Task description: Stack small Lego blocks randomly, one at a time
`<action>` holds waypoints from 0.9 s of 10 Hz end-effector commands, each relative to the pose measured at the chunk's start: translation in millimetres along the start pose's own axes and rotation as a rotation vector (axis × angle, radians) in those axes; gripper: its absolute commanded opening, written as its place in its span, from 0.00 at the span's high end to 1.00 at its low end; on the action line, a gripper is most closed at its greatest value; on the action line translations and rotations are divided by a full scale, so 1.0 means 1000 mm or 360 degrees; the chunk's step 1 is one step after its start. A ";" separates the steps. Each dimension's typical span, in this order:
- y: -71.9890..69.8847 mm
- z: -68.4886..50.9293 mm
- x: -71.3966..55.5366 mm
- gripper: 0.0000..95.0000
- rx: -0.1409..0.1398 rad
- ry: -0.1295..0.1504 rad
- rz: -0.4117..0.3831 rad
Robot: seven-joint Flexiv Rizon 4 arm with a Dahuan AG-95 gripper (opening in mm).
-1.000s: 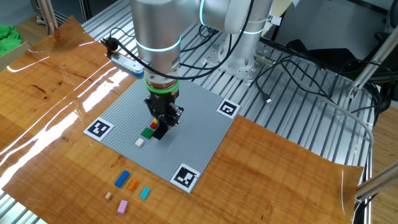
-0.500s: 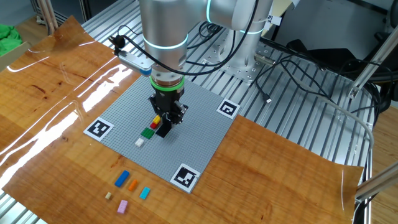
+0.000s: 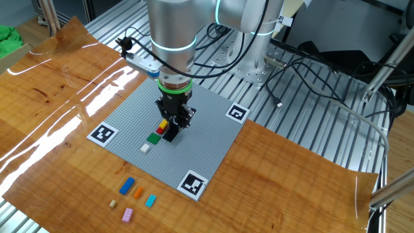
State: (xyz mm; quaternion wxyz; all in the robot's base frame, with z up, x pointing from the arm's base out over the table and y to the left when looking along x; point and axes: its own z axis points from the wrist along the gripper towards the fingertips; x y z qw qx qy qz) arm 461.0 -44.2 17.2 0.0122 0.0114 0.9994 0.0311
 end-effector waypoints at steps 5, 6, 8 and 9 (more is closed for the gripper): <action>-0.004 0.004 0.007 1.00 -0.0007 -0.0021 -0.0026; -0.005 0.005 0.008 1.00 -0.0008 -0.0021 -0.0028; -0.005 0.006 0.008 1.00 -0.0008 -0.0020 -0.0028; -0.005 0.006 0.008 1.00 -0.0008 -0.0019 -0.0022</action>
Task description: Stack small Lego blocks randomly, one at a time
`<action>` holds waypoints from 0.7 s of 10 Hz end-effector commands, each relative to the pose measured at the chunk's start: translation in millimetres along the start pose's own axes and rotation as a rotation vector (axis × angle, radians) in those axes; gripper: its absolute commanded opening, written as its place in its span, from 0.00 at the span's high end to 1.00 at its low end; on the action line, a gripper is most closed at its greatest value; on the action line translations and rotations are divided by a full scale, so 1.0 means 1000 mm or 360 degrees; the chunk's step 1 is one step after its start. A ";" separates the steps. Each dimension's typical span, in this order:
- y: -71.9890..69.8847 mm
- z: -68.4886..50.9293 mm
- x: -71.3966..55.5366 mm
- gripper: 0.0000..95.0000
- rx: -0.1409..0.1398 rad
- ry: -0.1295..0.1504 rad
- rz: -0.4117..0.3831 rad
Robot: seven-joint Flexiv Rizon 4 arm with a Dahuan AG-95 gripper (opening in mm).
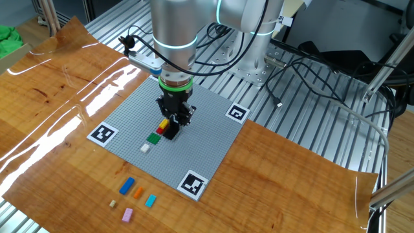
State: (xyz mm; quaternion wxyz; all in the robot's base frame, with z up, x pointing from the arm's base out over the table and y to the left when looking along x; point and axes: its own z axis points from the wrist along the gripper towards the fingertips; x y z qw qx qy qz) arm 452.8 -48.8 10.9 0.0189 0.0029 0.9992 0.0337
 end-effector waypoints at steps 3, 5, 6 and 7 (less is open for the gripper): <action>0.002 0.000 0.001 1.00 0.0004 0.0001 0.0032; 0.002 0.000 0.001 1.00 0.0006 0.0001 0.0028; 0.002 0.000 0.001 0.80 0.0006 0.0000 0.0027; 0.002 0.000 0.001 0.80 0.0006 0.0000 0.0030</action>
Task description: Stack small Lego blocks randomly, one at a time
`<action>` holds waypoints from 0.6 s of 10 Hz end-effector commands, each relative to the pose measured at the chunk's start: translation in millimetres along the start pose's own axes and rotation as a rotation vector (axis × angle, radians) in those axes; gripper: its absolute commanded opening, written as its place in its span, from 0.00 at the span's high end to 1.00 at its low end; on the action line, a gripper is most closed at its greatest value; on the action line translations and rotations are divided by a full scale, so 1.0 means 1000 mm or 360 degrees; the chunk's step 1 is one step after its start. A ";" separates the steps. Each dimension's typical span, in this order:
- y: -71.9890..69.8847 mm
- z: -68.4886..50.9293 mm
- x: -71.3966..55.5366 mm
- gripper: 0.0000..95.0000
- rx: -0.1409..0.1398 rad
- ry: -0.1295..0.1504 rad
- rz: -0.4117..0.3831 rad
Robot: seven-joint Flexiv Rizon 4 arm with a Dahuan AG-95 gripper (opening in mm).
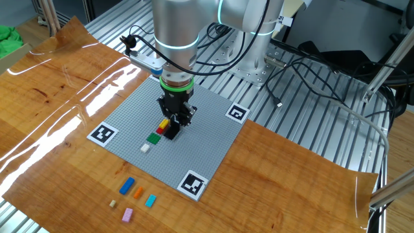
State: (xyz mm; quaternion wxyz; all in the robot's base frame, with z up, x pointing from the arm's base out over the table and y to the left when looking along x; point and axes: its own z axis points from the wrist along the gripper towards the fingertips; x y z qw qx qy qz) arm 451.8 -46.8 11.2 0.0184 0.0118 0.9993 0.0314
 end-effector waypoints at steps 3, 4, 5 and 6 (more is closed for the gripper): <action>0.000 0.000 0.000 0.60 -0.0002 -0.0002 0.0011; 0.001 0.000 0.001 0.60 -0.0003 -0.0002 0.0013; 0.002 -0.001 0.001 0.60 -0.0005 -0.0001 0.0020; 0.003 -0.001 0.002 0.60 -0.0004 0.0001 0.0022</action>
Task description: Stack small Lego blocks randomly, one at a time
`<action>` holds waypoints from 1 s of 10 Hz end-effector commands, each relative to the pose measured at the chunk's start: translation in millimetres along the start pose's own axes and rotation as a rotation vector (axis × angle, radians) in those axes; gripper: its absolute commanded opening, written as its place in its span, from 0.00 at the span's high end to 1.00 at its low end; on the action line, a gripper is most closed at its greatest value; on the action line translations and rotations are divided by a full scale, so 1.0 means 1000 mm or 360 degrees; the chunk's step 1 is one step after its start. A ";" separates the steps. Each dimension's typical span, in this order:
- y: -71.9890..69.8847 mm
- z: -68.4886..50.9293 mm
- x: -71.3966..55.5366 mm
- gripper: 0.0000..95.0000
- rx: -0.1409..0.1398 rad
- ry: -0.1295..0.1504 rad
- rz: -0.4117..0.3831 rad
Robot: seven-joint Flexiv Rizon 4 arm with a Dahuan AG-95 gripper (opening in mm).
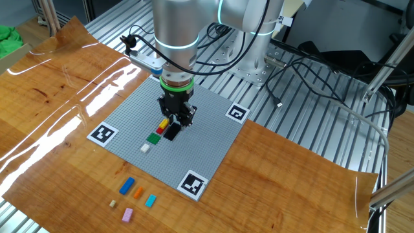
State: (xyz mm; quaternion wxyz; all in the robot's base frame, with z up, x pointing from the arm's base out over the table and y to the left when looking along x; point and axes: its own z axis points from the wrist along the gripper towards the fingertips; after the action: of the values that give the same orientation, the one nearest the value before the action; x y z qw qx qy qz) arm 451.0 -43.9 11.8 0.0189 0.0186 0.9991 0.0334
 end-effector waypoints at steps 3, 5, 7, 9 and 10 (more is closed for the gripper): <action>0.002 -0.003 0.001 0.80 0.0021 0.0002 -0.0034; 0.003 -0.006 0.001 1.00 0.0024 0.0003 -0.0031; 0.001 -0.005 -0.002 1.00 0.0029 -0.0001 -0.0025; -0.002 -0.004 -0.004 1.00 0.0022 -0.0006 -0.0011; -0.001 -0.005 -0.005 1.00 0.0022 -0.0012 0.0002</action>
State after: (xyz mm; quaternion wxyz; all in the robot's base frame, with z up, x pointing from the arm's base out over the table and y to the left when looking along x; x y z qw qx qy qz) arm 458.1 -44.9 15.0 0.0239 0.0210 0.9991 0.0278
